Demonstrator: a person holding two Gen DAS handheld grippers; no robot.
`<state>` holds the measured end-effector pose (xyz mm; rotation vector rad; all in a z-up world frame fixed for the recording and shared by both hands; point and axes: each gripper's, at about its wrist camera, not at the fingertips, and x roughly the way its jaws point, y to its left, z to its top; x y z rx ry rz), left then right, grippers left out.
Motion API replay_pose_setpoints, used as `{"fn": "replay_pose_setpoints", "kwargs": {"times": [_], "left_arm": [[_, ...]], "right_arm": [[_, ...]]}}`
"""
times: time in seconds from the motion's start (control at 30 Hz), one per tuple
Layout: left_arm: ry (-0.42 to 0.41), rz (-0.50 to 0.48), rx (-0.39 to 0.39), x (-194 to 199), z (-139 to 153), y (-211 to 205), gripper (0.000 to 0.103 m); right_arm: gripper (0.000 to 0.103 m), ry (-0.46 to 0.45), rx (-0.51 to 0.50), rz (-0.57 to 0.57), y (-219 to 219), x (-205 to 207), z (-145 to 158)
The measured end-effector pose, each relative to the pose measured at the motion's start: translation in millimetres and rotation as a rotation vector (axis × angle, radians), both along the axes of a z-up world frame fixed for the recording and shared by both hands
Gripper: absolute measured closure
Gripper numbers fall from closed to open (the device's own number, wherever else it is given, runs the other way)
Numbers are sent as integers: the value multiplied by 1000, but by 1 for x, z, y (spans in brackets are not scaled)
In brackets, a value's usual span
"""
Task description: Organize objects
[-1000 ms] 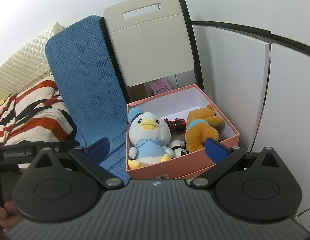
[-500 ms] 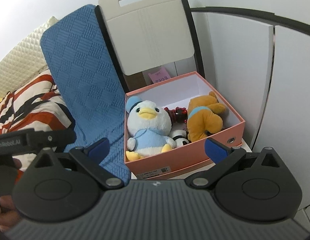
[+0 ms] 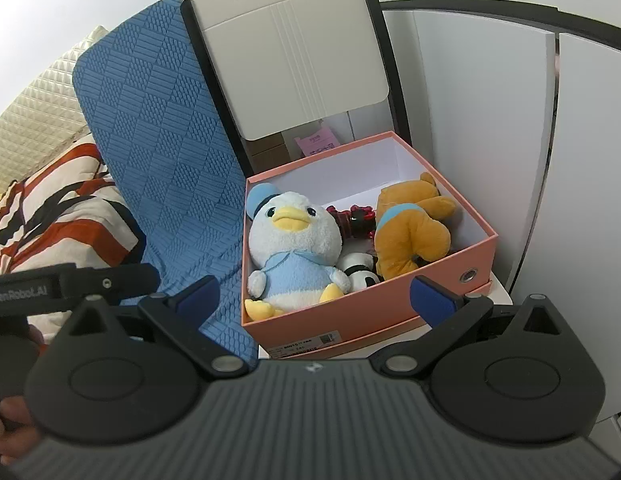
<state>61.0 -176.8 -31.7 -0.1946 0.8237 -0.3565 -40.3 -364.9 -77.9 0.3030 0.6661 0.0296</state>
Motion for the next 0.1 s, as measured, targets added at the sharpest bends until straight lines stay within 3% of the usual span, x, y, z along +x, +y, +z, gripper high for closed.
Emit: {"fn": "replay_pose_setpoints", "kwargs": {"times": [0.1], "left_arm": [[5, -10, -15, 0, -1, -1, 0]], "right_arm": [[0, 3, 3, -2, 0, 0, 0]]}}
